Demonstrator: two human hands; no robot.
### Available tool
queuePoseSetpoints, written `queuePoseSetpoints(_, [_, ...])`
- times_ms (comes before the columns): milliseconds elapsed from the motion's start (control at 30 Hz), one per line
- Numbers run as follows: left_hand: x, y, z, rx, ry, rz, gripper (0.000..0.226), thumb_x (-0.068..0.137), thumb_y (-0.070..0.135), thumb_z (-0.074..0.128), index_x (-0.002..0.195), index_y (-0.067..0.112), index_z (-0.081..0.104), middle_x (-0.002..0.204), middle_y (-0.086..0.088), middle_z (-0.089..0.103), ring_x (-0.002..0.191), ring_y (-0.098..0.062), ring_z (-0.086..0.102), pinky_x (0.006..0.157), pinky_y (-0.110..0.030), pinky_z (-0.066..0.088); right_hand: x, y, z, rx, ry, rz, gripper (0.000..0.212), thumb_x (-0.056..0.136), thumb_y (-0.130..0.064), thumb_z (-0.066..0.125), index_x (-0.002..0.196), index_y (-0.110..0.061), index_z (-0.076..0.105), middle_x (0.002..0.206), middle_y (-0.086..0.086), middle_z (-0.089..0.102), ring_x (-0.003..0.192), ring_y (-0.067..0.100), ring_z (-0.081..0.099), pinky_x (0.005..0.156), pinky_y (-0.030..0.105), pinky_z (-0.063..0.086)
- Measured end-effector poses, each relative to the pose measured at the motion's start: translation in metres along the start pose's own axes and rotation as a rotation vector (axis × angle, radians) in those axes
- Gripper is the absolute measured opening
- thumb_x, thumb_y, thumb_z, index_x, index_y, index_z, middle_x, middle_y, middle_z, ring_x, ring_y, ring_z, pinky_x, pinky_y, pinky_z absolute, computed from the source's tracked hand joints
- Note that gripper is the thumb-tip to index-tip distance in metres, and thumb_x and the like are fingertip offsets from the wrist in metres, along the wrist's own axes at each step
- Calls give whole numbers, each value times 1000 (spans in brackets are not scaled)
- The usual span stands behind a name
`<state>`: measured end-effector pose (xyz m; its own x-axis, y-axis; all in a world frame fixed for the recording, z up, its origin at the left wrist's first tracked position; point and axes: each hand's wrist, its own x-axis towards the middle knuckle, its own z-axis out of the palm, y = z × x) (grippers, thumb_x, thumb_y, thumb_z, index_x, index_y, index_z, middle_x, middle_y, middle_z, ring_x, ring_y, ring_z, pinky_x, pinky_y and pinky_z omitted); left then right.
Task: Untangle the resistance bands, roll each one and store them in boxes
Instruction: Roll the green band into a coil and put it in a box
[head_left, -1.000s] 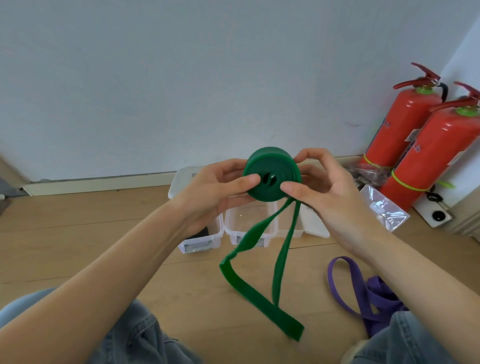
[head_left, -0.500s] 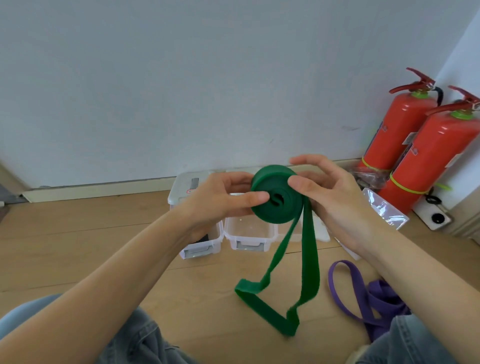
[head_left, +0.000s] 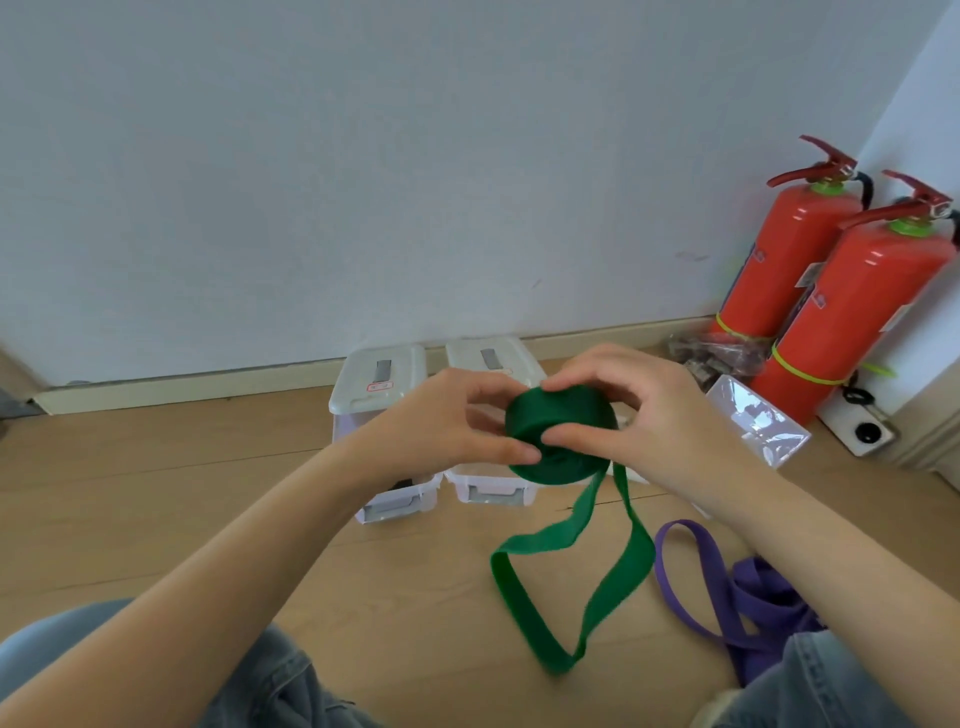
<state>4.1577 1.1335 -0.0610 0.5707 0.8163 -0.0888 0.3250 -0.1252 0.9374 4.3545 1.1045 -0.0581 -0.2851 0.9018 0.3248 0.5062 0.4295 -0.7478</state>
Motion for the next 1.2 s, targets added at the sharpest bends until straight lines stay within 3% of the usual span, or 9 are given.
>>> queuePoseSetpoints(200, [-1, -3, -7, -294, 160, 56, 38, 63, 28, 75, 100, 19, 70, 101, 1, 72, 93, -15, 69, 79, -20, 54, 5, 9, 0, 477, 24, 150, 61, 59, -29, 77, 115, -35, 53, 109, -2, 64, 97, 13, 65, 84, 26, 53])
queuePoseSetpoints(300, [1, -3, -15, -554, 243, 53, 42, 65, 25, 71, 104, 9, 66, 101, -3, 73, 96, -17, 68, 76, -22, 54, 6, 10, 2, 591, 90, 200, 57, 59, -25, 76, 110, -27, 50, 105, 4, 67, 93, 15, 67, 75, 21, 53])
queuePoseSetpoints(500, [1, -5, -12, -510, 204, 47, 41, 65, 23, 72, 103, 10, 65, 102, -3, 72, 96, -16, 69, 76, -19, 53, 6, 6, 3, 488, 193, 165, 27, 75, -1, 71, 92, -17, 59, 91, 6, 69, 79, 11, 66, 62, 15, 49])
queuePoseSetpoints(600, [-2, -4, -16, -229, 97, 2, 36, 73, 19, 73, 108, 22, 64, 105, 9, 71, 97, -5, 66, 76, -10, 50, 7, 5, -2, 365, 186, 110, 31, 74, 2, 71, 91, -23, 62, 90, 2, 68, 86, 15, 66, 78, 26, 54])
queuePoseSetpoints(700, [-2, -1, -12, -203, 7, -7, 49, 70, 20, 75, 115, 29, 59, 110, 10, 69, 99, -10, 67, 81, -14, 51, 6, 1, -4, 267, 112, 56, 28, 71, -12, 68, 93, -30, 66, 94, -9, 69, 94, 13, 65, 86, 31, 52])
queuePoseSetpoints(867, [0, -4, -4, -225, 96, 38, 40, 74, 9, 73, 112, 14, 62, 107, 1, 70, 94, -19, 69, 76, -21, 54, 5, 3, 4, 281, 45, 51, 41, 74, -15, 77, 107, -34, 63, 104, -11, 70, 103, 10, 64, 93, 35, 50])
queuePoseSetpoints(1000, [1, -3, -11, -512, 182, 73, 44, 66, 19, 72, 109, 14, 62, 105, 0, 71, 95, -20, 69, 73, -25, 55, 11, 4, -2, 561, 109, 156, 54, 62, -27, 76, 112, -27, 55, 107, -3, 67, 96, 10, 66, 80, 21, 52])
queuePoseSetpoints(1133, [4, -4, -8, -618, 183, 75, 42, 68, 18, 71, 109, 14, 62, 106, -3, 71, 98, -20, 68, 74, -26, 55, 13, 3, 2, 545, 183, 141, 30, 70, -16, 78, 93, -22, 59, 89, -9, 68, 80, 7, 67, 60, 12, 47])
queuePoseSetpoints(1200, [4, -4, -11, -508, 185, 52, 41, 69, 16, 73, 108, 15, 61, 103, -1, 71, 96, -18, 68, 74, -24, 55, 13, 3, 1, 449, 191, 104, 25, 75, -7, 75, 91, -21, 62, 86, -9, 68, 79, 7, 66, 66, 15, 50])
